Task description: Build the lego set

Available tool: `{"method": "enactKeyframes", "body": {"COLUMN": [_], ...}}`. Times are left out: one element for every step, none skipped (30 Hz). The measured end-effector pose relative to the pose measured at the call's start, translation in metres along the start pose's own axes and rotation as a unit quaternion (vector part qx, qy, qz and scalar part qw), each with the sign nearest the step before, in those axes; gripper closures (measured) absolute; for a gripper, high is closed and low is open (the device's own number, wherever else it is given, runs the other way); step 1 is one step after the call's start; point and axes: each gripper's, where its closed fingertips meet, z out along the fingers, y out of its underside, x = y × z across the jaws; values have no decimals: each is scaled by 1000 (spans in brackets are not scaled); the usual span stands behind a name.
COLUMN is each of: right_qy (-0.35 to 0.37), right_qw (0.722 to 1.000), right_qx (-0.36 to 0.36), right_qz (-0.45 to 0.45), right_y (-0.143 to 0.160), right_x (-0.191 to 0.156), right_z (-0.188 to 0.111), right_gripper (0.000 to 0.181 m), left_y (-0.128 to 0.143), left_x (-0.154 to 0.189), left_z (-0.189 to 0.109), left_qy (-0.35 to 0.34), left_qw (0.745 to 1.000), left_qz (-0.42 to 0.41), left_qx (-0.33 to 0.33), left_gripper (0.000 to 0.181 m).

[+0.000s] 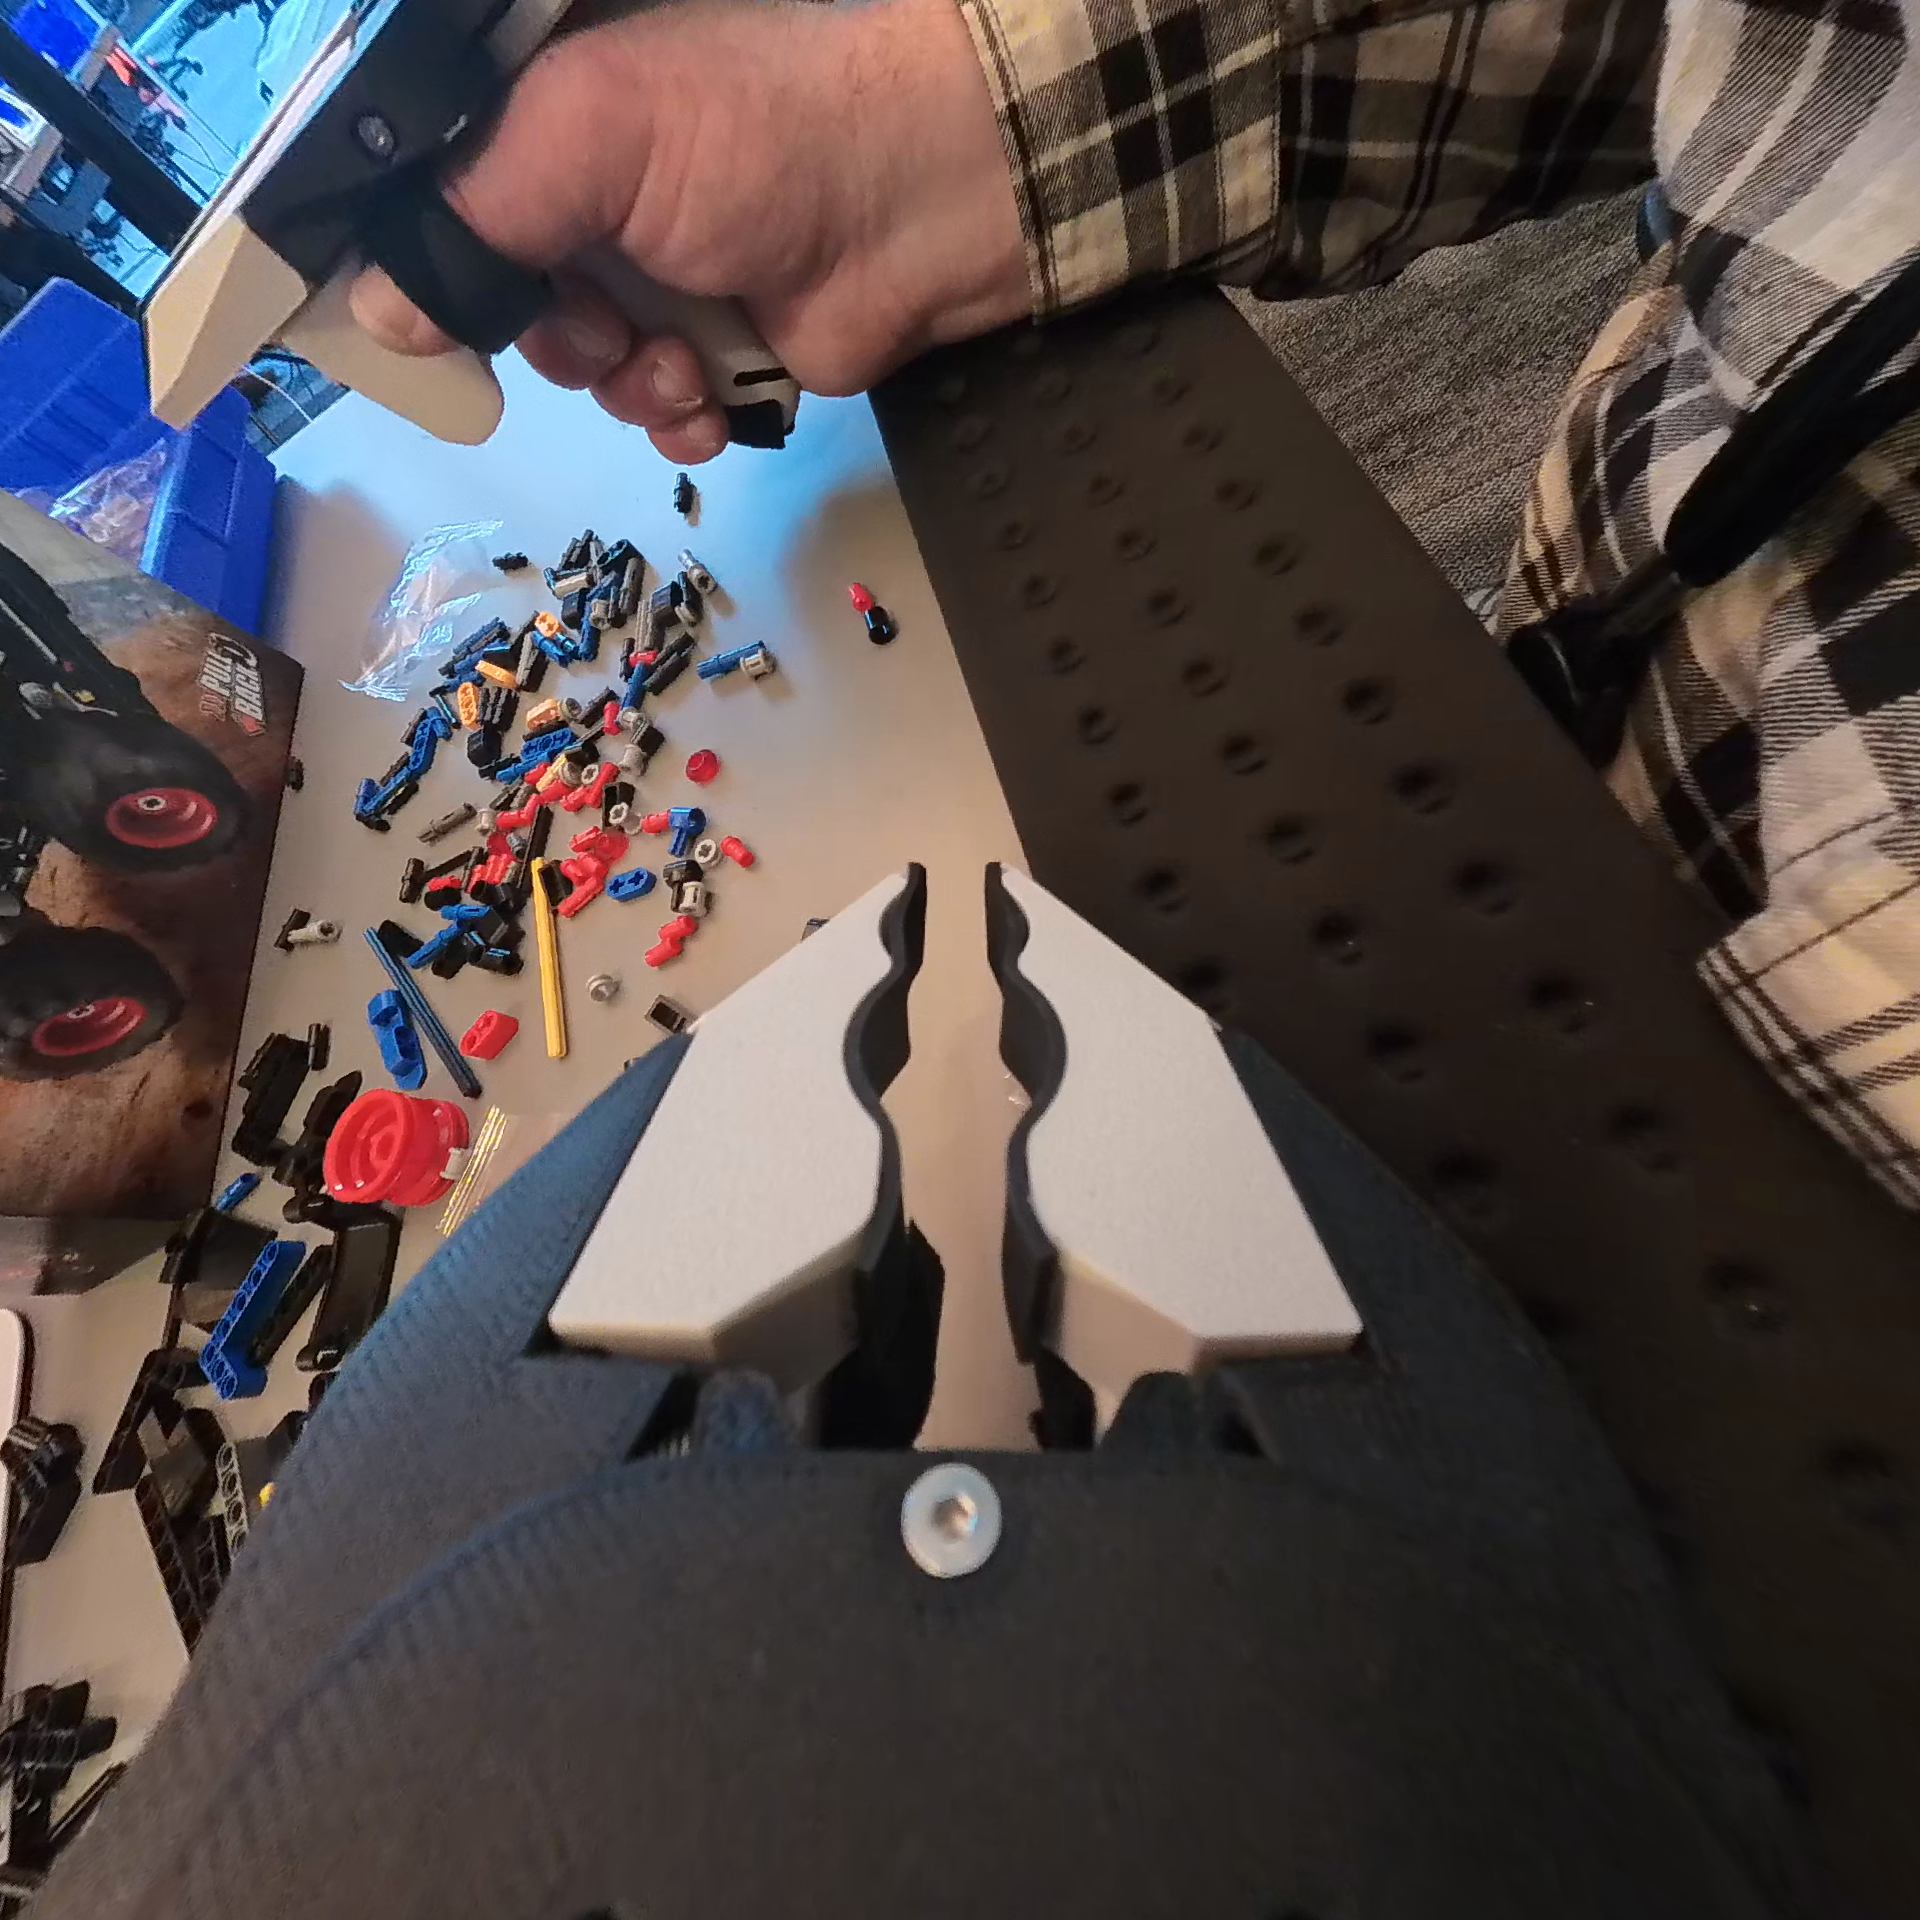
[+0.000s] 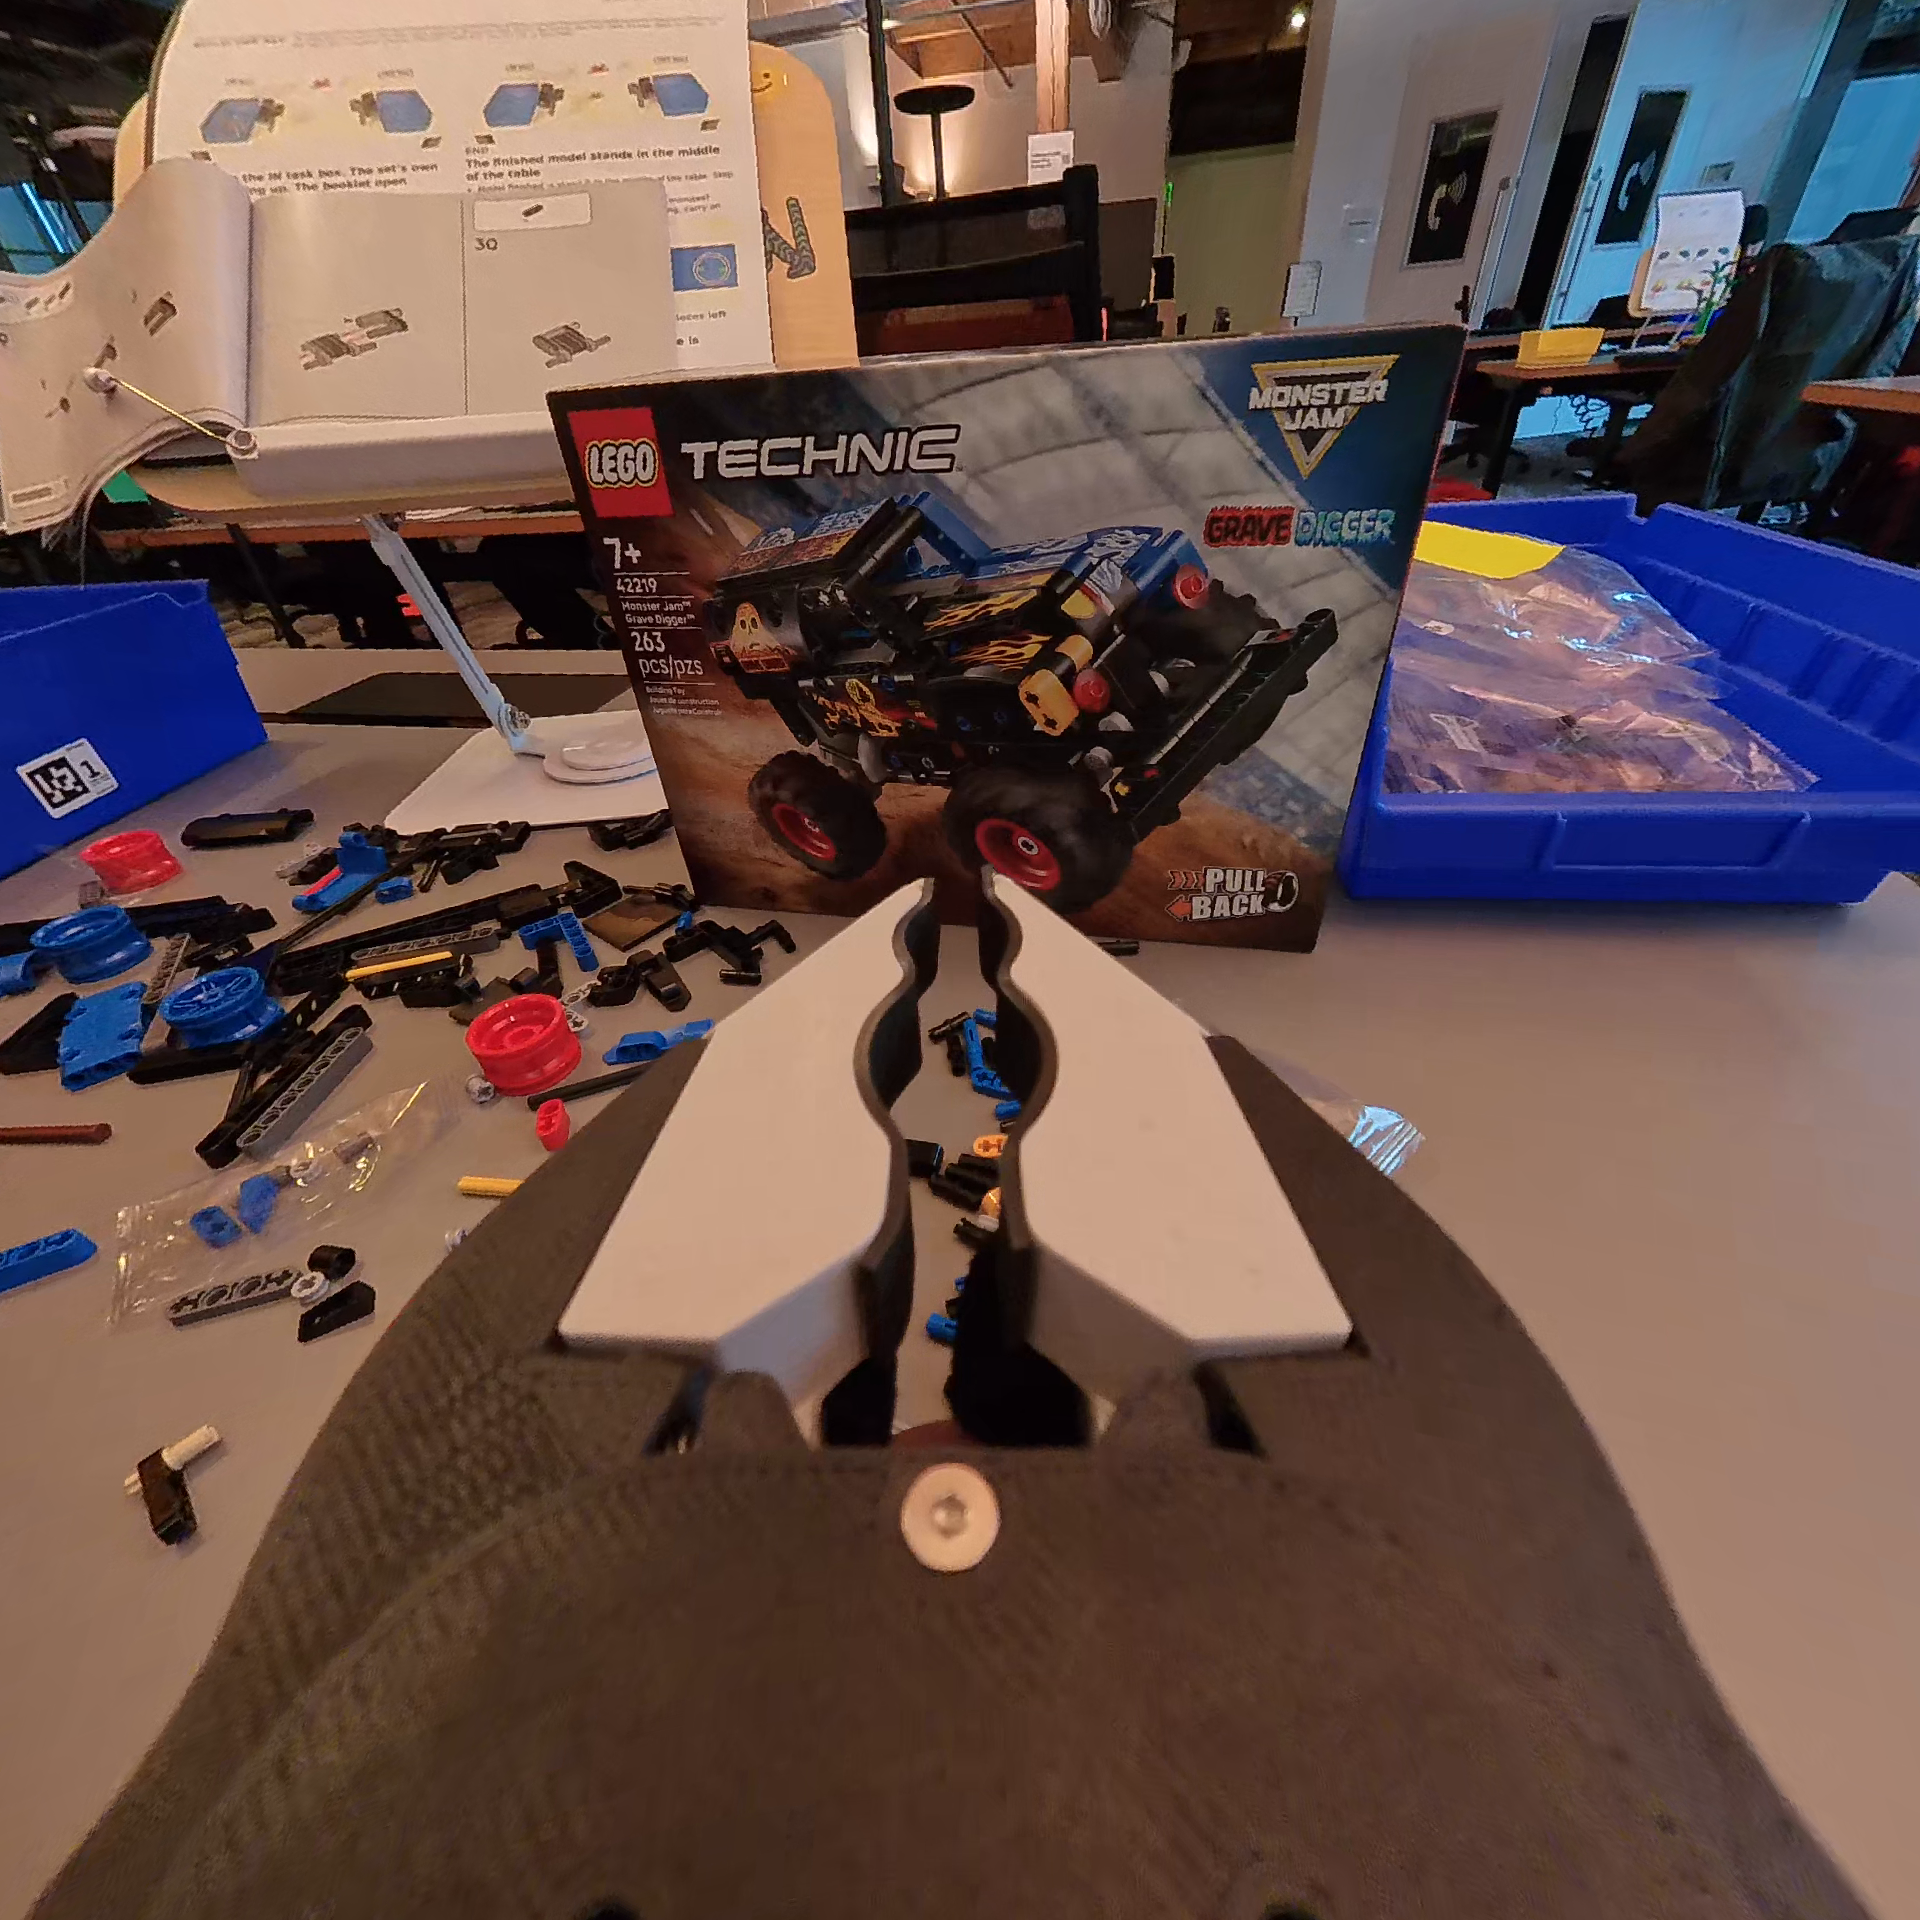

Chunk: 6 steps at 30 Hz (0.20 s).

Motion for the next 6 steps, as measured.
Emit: {"method": "enactKeyframes", "body": {"right_qy": [2,4,6,11,19,24], "right_qw": [1000,1000,1000,1000,1000,999], "right_qx": [1,4,8,13,20,32], "right_qz": [0,1,4,8,14,22], "right_y": [-1,-2,-3,-5,-7,-11], "right_x": [0,1,4,7,12,17], "right_z": [0,0,-1,-2,-5,-8], "right_gripper": [176,176,175,175,174,174], "left_y": [0,0,1,1,0,0], "left_x": [0,-1,0,0,0,0], "left_z": [0,0,0,1,1,1], "left_qy": [0,0,0,0,0,0], "left_qw": [1000,1000,1000,1000,1000,1000], "left_qz": [0,0,0,0,0,0], "left_qx": [0,0,-1,-1,-1,0], "left_gripper": [172,172,171,172,172,172]}}
